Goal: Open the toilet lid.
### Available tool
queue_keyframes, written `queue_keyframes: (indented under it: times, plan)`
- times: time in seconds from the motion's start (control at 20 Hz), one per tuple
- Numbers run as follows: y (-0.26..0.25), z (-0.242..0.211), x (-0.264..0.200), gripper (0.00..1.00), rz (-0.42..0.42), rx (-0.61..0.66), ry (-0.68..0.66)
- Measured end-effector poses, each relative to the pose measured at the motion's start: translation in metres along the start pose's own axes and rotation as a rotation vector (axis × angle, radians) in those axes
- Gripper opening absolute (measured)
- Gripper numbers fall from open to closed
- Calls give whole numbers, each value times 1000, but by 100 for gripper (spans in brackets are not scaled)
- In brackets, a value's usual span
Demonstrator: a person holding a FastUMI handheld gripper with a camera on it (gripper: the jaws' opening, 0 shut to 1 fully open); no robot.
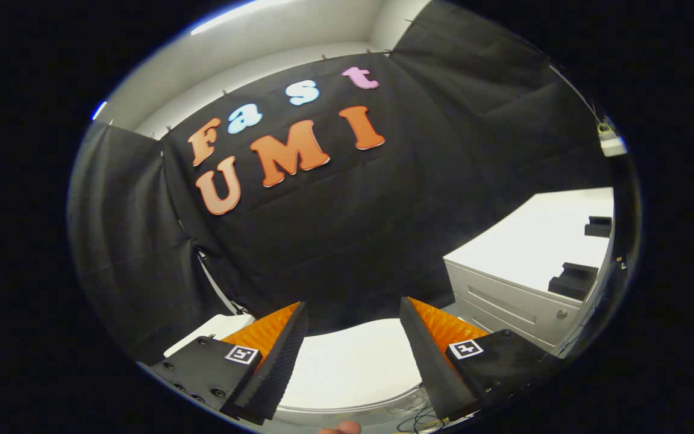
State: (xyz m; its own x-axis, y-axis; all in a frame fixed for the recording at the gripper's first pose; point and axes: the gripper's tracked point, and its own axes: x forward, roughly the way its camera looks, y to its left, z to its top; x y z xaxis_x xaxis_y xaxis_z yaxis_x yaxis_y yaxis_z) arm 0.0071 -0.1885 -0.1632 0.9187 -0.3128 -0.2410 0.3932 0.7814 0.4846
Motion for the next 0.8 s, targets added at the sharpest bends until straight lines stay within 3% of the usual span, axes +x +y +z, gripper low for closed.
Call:
queue_keyframes:
  times: [0.45,0.8]
  plan:
    - [-157,-107,14,99,-243,353,126]
    - [-209,-204,22,99,-312,523,260]
